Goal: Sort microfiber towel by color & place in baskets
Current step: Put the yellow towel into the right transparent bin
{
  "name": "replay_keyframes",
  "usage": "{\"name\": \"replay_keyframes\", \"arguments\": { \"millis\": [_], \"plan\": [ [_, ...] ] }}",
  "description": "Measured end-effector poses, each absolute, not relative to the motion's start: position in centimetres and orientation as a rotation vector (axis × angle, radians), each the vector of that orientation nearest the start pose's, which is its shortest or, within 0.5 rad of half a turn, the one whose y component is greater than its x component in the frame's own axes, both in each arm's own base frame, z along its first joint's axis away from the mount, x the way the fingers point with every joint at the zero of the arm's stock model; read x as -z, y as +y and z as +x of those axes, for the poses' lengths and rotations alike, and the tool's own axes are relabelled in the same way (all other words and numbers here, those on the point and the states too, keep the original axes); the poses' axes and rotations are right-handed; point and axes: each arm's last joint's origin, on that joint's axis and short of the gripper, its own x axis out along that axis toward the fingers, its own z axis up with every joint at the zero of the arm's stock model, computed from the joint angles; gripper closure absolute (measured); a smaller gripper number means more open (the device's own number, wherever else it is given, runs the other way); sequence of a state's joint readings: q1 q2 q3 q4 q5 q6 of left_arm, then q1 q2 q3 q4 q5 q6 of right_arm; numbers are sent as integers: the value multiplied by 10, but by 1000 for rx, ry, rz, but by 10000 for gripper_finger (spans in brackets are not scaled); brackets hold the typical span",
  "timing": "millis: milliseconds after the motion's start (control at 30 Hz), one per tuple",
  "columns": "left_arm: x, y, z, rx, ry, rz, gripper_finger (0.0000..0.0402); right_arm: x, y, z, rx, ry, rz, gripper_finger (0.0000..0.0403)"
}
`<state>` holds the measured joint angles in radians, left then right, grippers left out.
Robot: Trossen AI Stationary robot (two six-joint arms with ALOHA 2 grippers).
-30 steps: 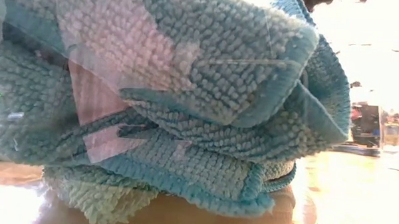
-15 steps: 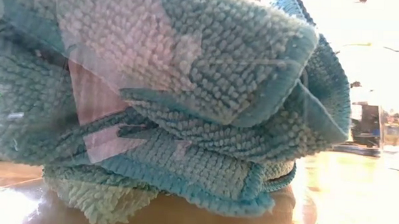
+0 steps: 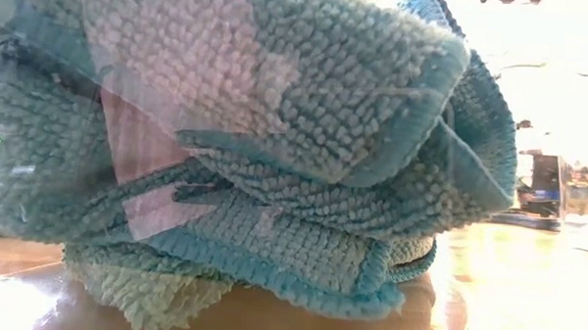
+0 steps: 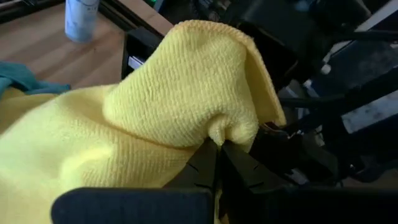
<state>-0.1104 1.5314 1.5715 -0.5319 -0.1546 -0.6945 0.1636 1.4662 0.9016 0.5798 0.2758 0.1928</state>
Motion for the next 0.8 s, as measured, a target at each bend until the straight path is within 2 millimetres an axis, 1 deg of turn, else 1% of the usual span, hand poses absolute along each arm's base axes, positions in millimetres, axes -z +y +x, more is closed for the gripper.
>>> {"name": "replay_keyframes", "arguments": {
  "millis": [100,167,267,367,400,433,567,633,733,800],
  "plan": [
    [-394,-33,335,-208,435,-617,401,-283,49,324,105,16,167,173],
    [-396,-33,334,-201,428,-620,401,-282,50,323,103,28,152,202],
    [-397,-34,334,-145,431,-636,401,-283,51,323,97,21,142,268],
    [-396,-35,335,-131,442,-616,399,-283,52,322,59,36,140,355],
    [-395,-35,336,-129,443,-602,396,-284,52,321,50,43,140,377],
    [-395,-35,336,-126,443,-592,392,-285,52,319,50,51,138,388],
    [-396,-36,336,-92,448,-583,362,-287,51,313,54,97,163,372],
    [-396,-36,336,-67,458,-585,342,-290,49,306,62,134,206,375],
    [-395,-37,336,-48,468,-559,314,-295,49,290,81,212,268,393],
    [-394,-37,334,-38,494,-531,302,-300,49,276,86,261,298,397]
  ]
}}
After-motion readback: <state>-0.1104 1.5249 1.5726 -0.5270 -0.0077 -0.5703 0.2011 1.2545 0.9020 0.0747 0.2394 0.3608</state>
